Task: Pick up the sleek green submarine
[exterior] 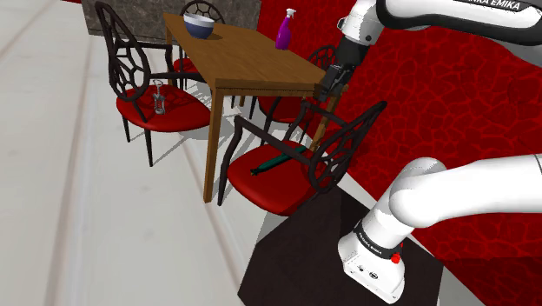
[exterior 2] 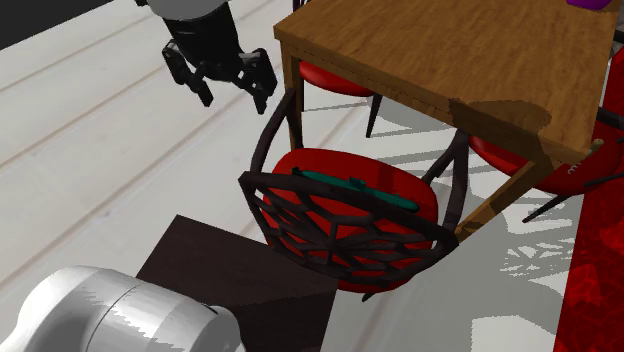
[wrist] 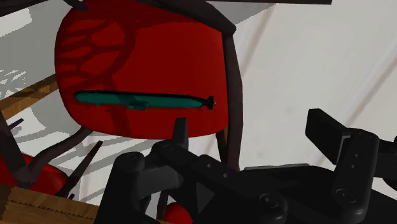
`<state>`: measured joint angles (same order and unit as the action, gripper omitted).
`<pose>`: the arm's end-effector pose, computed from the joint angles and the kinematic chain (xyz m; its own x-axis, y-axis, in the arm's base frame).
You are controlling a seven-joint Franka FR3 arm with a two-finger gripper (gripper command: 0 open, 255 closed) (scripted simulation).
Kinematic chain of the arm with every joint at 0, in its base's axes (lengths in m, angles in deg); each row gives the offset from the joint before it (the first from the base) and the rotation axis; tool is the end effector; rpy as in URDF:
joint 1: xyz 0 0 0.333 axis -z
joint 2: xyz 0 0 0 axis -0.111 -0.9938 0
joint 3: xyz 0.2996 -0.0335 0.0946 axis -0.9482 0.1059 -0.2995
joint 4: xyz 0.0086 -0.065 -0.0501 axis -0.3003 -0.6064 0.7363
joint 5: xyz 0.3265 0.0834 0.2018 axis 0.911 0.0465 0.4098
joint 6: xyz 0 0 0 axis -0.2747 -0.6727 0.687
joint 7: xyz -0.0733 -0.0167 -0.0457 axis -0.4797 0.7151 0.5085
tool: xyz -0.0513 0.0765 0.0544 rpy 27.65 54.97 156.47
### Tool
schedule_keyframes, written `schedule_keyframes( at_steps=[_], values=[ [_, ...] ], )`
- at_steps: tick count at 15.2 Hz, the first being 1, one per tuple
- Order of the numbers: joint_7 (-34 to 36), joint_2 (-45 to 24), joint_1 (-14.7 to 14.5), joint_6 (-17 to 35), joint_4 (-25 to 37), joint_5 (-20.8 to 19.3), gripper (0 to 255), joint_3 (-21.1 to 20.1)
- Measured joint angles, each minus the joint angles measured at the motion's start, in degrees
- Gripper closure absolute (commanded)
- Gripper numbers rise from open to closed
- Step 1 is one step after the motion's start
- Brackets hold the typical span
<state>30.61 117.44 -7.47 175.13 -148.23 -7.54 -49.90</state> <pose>0.3180 -0.0024 0.5814 0.9936 0.0908 0.0674 0.0881 -0.9952 0.0428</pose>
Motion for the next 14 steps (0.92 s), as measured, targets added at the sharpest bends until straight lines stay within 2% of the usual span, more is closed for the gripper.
schedule_keyframes(
  at_steps=[2, 4, 7, 10, 14],
  values=[
    [-1.09, 0.18, -0.17, 0.83, -0.89, -0.22, 0, 0.6],
    [-5.41, 0.1, -0.53, 3.87, -3.47, -1.29, 0, 3.12],
    [-13.41, -0.15, -1.08, 7.97, -6.5, -3.2, 0, 7.81],
    [-21.35, -0.58, -1.67, 14.35, -10.96, -4.01, 0, 12.43],
    [-33.09, -6.08, -3.1, 21.16, -12.35, -6.5, 0, 19.56]
  ],
)
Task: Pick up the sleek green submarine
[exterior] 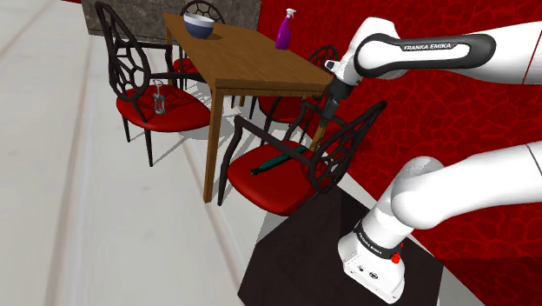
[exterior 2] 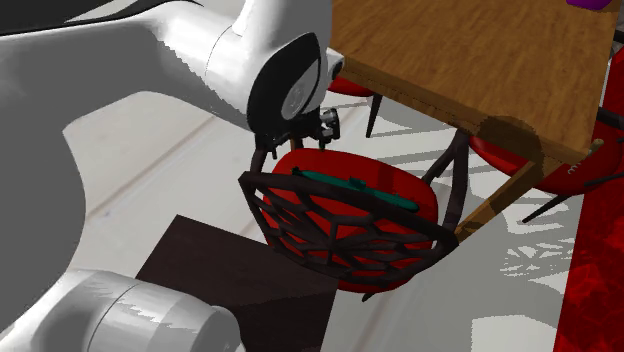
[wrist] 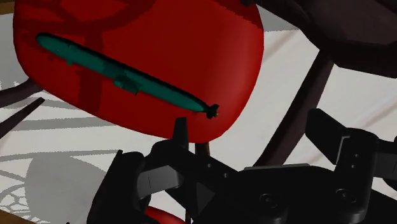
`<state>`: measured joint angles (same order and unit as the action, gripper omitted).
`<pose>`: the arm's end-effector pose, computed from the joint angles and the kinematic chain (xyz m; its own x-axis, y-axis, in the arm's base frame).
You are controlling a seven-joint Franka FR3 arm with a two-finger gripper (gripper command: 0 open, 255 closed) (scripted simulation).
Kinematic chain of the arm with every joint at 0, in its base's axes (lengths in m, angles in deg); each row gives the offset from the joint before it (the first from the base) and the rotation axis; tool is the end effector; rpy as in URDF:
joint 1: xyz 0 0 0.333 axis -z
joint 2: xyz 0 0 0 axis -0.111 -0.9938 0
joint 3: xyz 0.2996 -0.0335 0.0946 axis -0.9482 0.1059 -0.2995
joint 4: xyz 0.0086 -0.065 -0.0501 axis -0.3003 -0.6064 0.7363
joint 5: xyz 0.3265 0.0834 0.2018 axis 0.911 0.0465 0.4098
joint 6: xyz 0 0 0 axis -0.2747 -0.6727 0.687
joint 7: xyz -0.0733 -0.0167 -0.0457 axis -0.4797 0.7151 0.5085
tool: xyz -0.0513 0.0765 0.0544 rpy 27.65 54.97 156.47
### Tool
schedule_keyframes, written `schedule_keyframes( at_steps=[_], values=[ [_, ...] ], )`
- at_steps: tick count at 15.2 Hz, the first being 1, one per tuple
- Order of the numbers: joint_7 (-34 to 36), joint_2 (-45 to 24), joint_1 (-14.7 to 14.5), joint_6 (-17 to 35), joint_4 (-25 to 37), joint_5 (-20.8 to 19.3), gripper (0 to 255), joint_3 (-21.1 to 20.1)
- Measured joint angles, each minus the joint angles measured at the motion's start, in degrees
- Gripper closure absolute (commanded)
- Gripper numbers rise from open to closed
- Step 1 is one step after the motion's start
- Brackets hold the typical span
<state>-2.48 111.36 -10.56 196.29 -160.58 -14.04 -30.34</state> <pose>0.3440 -0.1095 0.4608 0.8694 0.4796 0.1192 0.4828 -0.8757 0.0019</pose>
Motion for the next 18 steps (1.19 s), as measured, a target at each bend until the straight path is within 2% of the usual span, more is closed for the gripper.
schedule_keyframes(
  at_steps=[5, 9, 12, 13, 15, 16, 18],
  values=[
    [-15.45, -9.1, -3.91, 9.29, 0.16, 0.37, 0, 9.66],
    [-30.08, -19.05, -9.7, 16.31, 2.52, 5.09, 0, 18.4],
    [-43.6, -27.66, -15.15, 19.09, 6.21, 12.95, 0, 24.86],
    [-48.68, -30.84, -16.78, 19.71, 7.43, 16.45, 0, 26.73],
    [-60.13, -38.7, -19.24, 20.29, 10.46, 25.93, 0, 29.07],
    [-65.88, -42.97, -19.2, 19.63, 12.71, 30.89, 0, 29.18],
    [-75.78, -50.04, -17.35, 18.91, 16.05, 39.19, 0, 26.98]
  ],
)
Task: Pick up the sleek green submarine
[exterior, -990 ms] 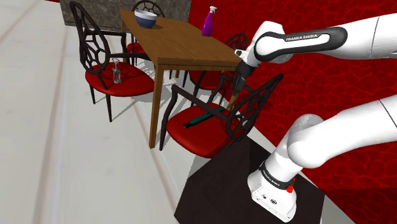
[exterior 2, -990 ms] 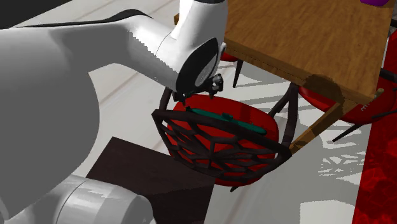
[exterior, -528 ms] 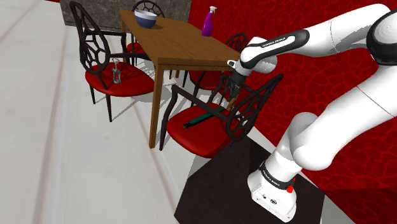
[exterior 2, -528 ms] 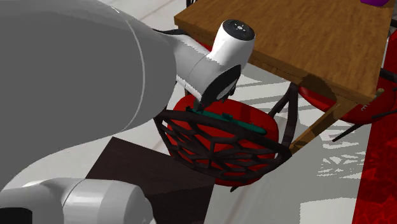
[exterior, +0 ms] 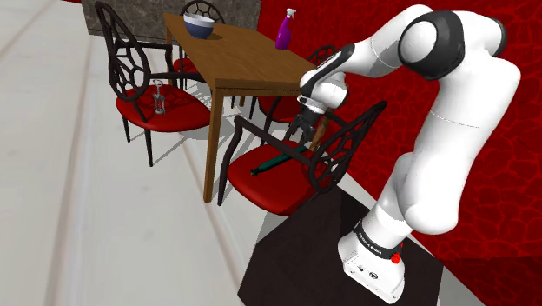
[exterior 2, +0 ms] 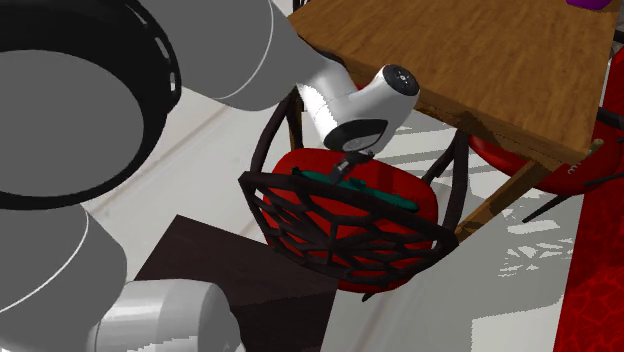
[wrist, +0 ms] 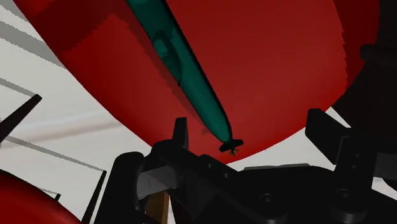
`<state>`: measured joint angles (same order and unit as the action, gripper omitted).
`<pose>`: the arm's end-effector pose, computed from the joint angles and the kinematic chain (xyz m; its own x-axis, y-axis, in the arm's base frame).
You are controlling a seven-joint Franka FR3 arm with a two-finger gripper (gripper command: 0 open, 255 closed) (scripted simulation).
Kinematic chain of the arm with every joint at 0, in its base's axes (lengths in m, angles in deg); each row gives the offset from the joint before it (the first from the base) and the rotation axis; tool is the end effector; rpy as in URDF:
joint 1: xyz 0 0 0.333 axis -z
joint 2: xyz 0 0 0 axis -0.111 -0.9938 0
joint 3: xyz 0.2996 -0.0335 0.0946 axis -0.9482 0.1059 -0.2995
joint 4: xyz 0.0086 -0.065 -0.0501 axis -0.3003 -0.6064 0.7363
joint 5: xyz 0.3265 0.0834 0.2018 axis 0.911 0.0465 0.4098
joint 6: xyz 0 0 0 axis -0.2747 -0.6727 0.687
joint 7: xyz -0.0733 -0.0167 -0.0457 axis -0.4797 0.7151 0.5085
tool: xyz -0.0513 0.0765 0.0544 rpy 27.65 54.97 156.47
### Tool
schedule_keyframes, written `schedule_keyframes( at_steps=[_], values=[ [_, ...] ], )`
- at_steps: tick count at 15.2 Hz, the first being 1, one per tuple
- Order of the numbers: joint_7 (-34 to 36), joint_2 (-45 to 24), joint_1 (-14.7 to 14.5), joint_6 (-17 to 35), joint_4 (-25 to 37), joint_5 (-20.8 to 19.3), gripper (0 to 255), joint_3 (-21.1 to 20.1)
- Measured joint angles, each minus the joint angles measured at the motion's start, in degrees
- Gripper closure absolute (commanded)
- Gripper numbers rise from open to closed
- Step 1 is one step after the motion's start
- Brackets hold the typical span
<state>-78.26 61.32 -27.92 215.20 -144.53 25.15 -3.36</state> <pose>0.4596 -0.2185 0.2742 0.4119 0.8872 0.2078 0.9078 -0.4192 -0.0099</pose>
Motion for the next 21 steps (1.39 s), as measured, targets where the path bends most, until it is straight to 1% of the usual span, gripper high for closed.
schedule_keyframes(
  at_steps=[2, 3, 6, 10, 14, 15, 21],
  values=[
    [-8.06, -6.19, 3.3, -1.34, 3.97, 5.91, 0, -3.24],
    [-11.98, -9.91, 5.57, -2.08, 6.66, 8.88, 0, -5.39],
    [-19.34, -17.08, 9.93, -4.17, 13.17, 12.94, 0, -9.88],
    [-23.15, -21.44, 12.42, -3.44, 15.49, 16.08, 0, -12.65],
    [-24.9, -23.73, 13.59, -2.24, 16.09, 18.1, 0, -14.13],
    [-25.11, -23.96, 13.7, -2.05, 16.05, 18.35, 255, -14.3],
    [-25.37, -24.1, 13.8, -1.84, 15.93, 18.59, 255, -14.44]
  ],
)
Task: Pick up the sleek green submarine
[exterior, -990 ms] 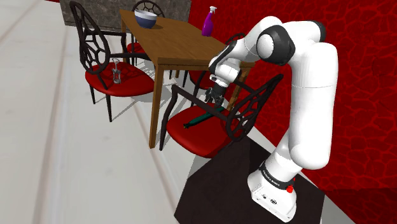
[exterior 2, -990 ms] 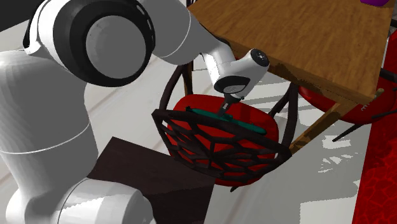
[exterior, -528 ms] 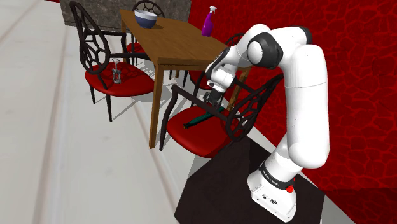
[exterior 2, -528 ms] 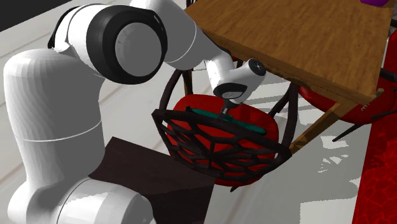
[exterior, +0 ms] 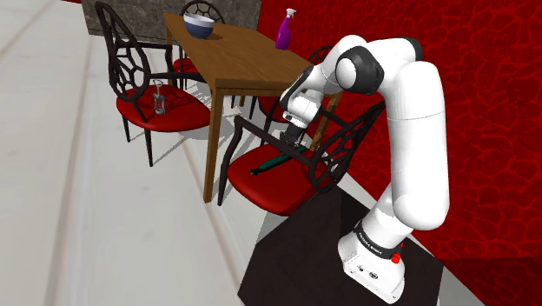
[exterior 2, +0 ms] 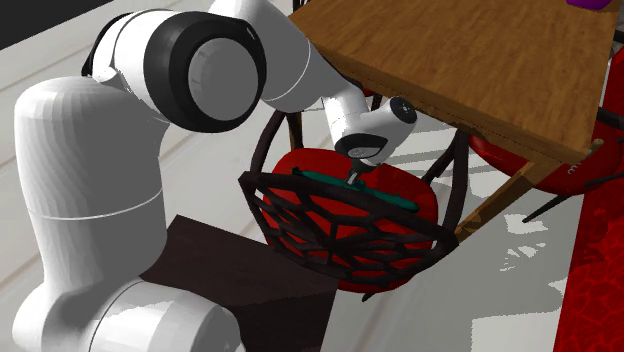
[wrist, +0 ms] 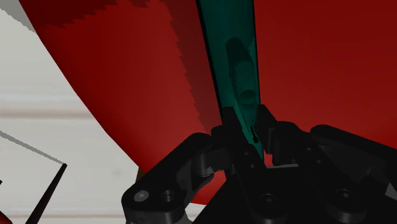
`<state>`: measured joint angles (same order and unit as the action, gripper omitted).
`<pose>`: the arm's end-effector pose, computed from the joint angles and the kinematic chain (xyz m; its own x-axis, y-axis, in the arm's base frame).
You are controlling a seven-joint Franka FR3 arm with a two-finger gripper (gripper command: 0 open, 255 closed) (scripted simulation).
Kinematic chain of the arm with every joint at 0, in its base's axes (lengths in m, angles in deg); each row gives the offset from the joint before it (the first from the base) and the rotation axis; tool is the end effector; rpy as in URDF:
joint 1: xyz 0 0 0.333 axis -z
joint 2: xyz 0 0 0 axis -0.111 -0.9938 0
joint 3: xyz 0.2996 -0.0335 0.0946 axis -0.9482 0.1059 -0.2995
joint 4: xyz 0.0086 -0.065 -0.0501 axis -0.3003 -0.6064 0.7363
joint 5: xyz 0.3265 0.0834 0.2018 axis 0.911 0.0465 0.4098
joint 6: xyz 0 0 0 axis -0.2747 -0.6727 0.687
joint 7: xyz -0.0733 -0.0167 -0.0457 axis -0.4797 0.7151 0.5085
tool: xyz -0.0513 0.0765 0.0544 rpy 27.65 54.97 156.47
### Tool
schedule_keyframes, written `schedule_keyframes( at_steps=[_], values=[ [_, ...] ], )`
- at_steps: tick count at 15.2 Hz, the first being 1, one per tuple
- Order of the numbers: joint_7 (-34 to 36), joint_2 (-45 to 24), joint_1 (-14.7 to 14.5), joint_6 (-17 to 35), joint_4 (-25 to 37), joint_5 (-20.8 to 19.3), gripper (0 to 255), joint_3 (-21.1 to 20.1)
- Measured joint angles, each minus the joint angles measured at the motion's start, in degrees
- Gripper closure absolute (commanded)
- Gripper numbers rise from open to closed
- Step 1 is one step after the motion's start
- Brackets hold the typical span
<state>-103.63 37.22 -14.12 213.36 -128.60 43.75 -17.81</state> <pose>0.5191 -0.2357 0.1612 0.1835 0.9517 0.2461 0.9816 -0.1908 0.0059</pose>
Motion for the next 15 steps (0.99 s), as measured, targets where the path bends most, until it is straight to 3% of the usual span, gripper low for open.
schedule_keyframes(
  at_steps=[5, 15],
  values=[
    [0.24, 0.31, -0.18, -0.17, -0.11, -0.28, 255, 0.2],
    [4.61, 6.52, -3.19, -3.52, -1.45, -5.89, 255, 4.14]
  ],
)
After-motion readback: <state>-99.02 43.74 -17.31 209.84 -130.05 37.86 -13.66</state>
